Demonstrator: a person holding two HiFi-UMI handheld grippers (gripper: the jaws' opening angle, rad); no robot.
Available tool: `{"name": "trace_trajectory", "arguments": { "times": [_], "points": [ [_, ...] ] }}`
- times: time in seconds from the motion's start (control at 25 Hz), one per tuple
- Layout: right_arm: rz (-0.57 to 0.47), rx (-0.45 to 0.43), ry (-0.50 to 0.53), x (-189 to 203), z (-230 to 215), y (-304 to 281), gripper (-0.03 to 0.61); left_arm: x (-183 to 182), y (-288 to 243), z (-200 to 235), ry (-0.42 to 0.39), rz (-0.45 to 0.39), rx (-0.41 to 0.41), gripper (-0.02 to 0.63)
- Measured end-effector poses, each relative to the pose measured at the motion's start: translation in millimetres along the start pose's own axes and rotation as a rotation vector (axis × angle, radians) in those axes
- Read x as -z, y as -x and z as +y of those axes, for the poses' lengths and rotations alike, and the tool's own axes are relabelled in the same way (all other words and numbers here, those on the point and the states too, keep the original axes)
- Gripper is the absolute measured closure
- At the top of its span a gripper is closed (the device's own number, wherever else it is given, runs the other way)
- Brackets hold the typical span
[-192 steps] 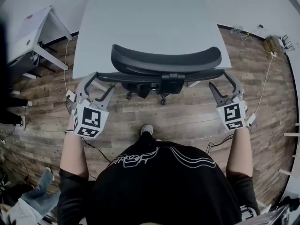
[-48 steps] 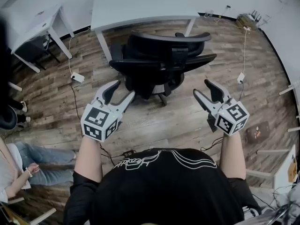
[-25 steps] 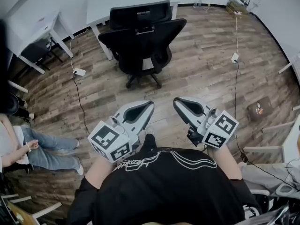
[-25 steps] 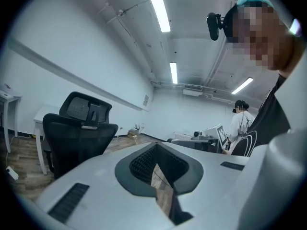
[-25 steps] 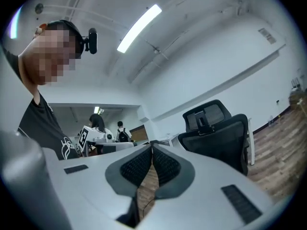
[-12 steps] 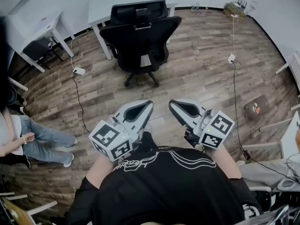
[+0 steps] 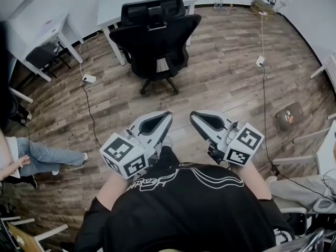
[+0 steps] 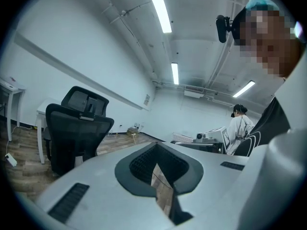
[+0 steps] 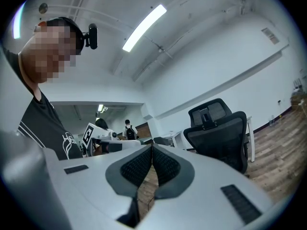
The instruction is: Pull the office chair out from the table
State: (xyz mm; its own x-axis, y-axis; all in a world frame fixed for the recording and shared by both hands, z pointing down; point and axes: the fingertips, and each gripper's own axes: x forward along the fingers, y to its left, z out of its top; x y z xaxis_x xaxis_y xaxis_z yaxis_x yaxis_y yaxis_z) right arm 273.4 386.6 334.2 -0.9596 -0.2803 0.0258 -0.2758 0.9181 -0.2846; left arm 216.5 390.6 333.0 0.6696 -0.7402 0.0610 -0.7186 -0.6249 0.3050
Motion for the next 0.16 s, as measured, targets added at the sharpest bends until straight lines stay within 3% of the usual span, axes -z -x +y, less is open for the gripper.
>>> {"name": "trace_trajectory", "arguments": {
  "times": [0.16],
  "points": [
    [-0.007, 0.008, 0.000, -4.5, -8.8, 4.2, 0.540, -3.1, -8.9, 0.7, 0.010, -0.001, 0.007, 0.607]
  ]
}}
